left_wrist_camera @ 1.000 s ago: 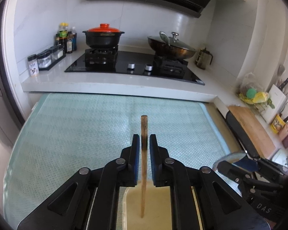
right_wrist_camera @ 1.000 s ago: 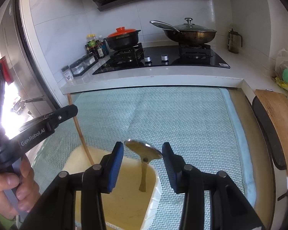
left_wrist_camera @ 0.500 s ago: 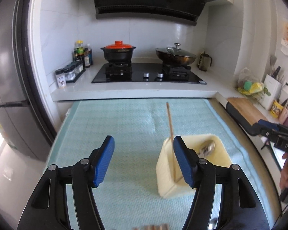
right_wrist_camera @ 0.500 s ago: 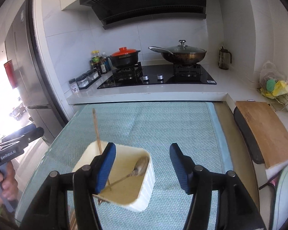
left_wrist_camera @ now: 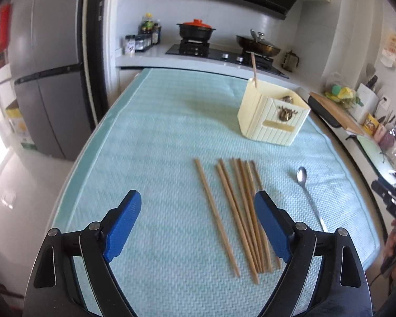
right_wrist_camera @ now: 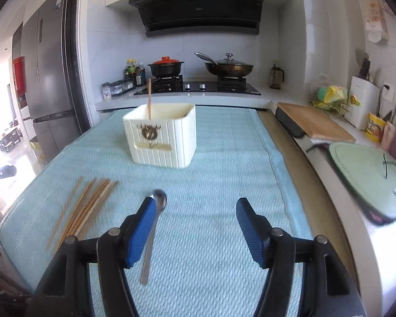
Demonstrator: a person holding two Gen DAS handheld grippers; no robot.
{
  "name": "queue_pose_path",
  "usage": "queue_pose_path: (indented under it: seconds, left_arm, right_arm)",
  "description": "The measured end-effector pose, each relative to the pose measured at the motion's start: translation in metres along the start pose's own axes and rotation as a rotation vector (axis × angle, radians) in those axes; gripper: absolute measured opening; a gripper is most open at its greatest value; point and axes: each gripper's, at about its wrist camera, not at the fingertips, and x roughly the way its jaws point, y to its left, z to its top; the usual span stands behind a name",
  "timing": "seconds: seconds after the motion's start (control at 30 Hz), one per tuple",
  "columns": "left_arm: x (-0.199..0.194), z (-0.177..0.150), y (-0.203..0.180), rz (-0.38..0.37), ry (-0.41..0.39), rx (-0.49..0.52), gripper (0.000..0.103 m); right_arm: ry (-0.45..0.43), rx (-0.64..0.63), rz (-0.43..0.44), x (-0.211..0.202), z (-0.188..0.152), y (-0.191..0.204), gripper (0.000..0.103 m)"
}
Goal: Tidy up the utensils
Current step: 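Withdraw both open tools from the holder back over the table, then move the left tool to another chopstick while the right tool approaches the remaining spoon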
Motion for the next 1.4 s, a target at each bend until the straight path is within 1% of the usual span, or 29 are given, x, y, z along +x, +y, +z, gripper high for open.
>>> queue_pose_path:
  seconds: [0.07, 0.13, 0.17, 0.23, 0.3, 0.4, 0.5, 0.53, 0.57, 0.6, 0.67, 0.77, 0.83, 0.93, 1.03, 1.1, 1.23, 1.4]
  left_arm:
    - [0.004, -0.019, -0.001, 0.007, 0.0, -0.033, 0.089]
    - [0.011, -0.034, -0.004, 0.004, 0.01, -0.048, 0.089]
    - [0.014, -0.039, -0.006, 0.006, 0.01, -0.052, 0.089]
    - [0.018, -0.045, -0.01, 0.008, 0.009, -0.042, 0.089]
    - [0.02, -0.049, -0.014, -0.013, 0.023, -0.031, 0.089]
    - [0.023, -0.052, -0.016, -0.014, 0.029, -0.039, 0.089]
    - [0.023, -0.053, -0.016, -0.026, 0.034, -0.034, 0.089]
    - [0.023, -0.054, -0.016, -0.02, 0.036, -0.032, 0.09]
    - [0.023, -0.055, -0.016, -0.007, 0.036, -0.032, 0.095]
    - [0.022, -0.056, -0.016, 0.008, 0.026, -0.034, 0.103]
    - [0.017, -0.058, -0.015, 0.024, 0.0, -0.025, 0.103]
    - [0.016, -0.058, -0.017, 0.028, -0.004, -0.008, 0.103]
    - [0.012, -0.058, -0.016, 0.038, -0.025, -0.009, 0.103]
    - [0.004, -0.056, -0.013, -0.002, -0.058, -0.03, 0.103]
    - [0.007, -0.054, -0.009, -0.017, -0.043, -0.058, 0.103]
    - [0.01, -0.056, -0.007, -0.009, -0.029, -0.069, 0.102]
    - [0.016, -0.061, -0.005, 0.011, -0.006, -0.074, 0.102]
    - [0.025, -0.063, -0.004, 0.017, 0.026, -0.073, 0.102]
  right_arm:
    - [0.0, 0.018, -0.027, -0.005, -0.031, 0.008, 0.064]
    - [0.004, 0.011, -0.04, -0.007, -0.054, 0.016, 0.064]
    - [0.022, -0.002, -0.034, -0.007, -0.062, 0.021, 0.064]
    - [0.054, -0.019, 0.007, -0.007, -0.072, 0.028, 0.064]
    - [0.057, -0.038, 0.002, -0.007, -0.075, 0.035, 0.064]
    - [0.063, -0.059, -0.025, -0.005, -0.077, 0.045, 0.064]
    - [0.072, -0.082, 0.005, -0.003, -0.079, 0.052, 0.064]
    - [0.074, -0.086, 0.012, -0.002, -0.08, 0.053, 0.064]
    - [0.077, -0.087, 0.02, -0.002, -0.08, 0.054, 0.064]
    - [0.077, -0.086, 0.021, -0.002, -0.08, 0.054, 0.064]
    - [0.072, -0.086, 0.013, -0.003, -0.082, 0.055, 0.064]
    - [0.065, -0.077, 0.005, -0.005, -0.082, 0.054, 0.064]
    - [0.061, -0.07, 0.007, -0.006, -0.082, 0.053, 0.064]
    - [0.042, -0.065, 0.008, -0.009, -0.081, 0.052, 0.064]
    - [0.03, -0.06, 0.022, -0.011, -0.079, 0.052, 0.064]
    - [0.029, -0.053, 0.027, -0.011, -0.079, 0.051, 0.064]
    - [0.057, -0.031, 0.063, -0.006, -0.083, 0.049, 0.064]
    - [0.075, -0.055, 0.072, -0.001, -0.084, 0.054, 0.064]
